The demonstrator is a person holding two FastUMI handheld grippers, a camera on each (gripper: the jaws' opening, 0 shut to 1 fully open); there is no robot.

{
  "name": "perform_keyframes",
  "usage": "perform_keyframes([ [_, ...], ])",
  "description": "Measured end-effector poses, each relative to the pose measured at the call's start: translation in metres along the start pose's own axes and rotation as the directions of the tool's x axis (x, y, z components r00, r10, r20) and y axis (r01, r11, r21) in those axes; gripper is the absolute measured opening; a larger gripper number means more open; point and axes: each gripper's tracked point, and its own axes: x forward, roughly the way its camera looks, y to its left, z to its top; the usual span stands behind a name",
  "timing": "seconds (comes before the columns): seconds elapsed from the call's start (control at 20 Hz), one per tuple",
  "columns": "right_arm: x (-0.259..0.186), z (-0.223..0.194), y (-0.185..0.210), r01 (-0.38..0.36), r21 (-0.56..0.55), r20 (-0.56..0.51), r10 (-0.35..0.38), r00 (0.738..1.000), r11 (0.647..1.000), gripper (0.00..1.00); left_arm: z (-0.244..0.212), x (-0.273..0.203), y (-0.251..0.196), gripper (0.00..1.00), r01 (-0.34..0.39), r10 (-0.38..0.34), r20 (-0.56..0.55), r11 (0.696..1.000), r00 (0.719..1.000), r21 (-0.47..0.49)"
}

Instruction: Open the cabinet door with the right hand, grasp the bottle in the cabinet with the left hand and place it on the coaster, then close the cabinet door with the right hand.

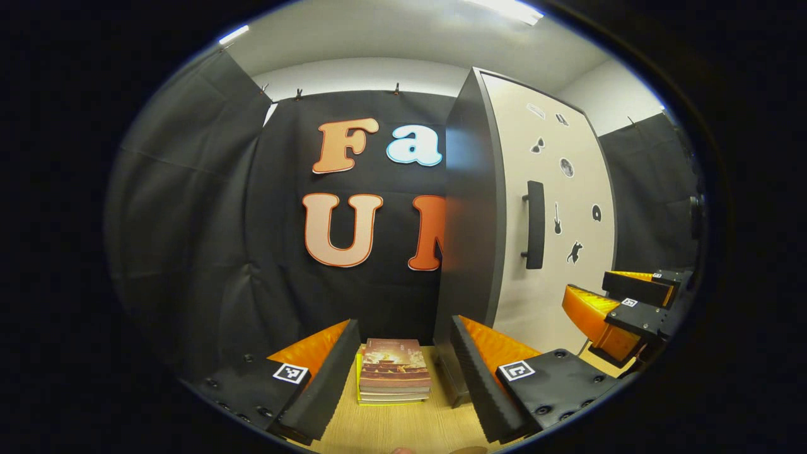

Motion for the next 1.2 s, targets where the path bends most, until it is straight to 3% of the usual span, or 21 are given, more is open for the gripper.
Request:
perform_keyframes([
  [0.65, 0.1, 0.042, 0.008, 0.012, 0.075, 0.052, -0.016, 0.999, 0.997, 0.92, -0.02, 0.021, 0.017, 0.94, -0.002, 0.002, -0.032, 1.0, 0.999, 0.002],
  [0.8, 0.114, 0.043, 0.008, 0.023, 0.085, 0.047, -0.027, 0.999, 0.996, 0.78, -0.022, 0.029, 0.023, 0.94, 0.005, -0.005, -0.035, 1.0, 0.999, 0.002],
  [0.85, 0.117, 0.042, 0.008, 0.029, 0.088, 0.041, -0.032, 0.999, 0.996, 0.67, -0.022, 0.032, 0.025, 0.94, 0.011, -0.011, -0.036, 1.0, 0.999, 0.002],
  [0.9, 0.121, 0.042, 0.007, 0.04, 0.092, 0.035, -0.043, 0.998, 0.995, 0.67, -0.024, 0.035, 0.026, 0.94, 0.018, -0.018, -0.038, 1.0, 0.999, 0.003],
  [1.05, 0.123, 0.042, 0.008, 0.053, 0.128, 0.029, -0.057, 0.998, 0.99, 0.4, -0.029, 0.043, 0.028, 0.94, 0.056, -0.055, -0.054, 0.998, 0.997, 0.0],
  [1.2, 0.122, 0.041, 0.007, 0.069, 0.143, 0.022, -0.073, 0.997, 0.987, 0.33, -0.032, 0.049, 0.03, 0.94, 0.089, -0.089, -0.067, 0.996, 0.994, -0.007],
])
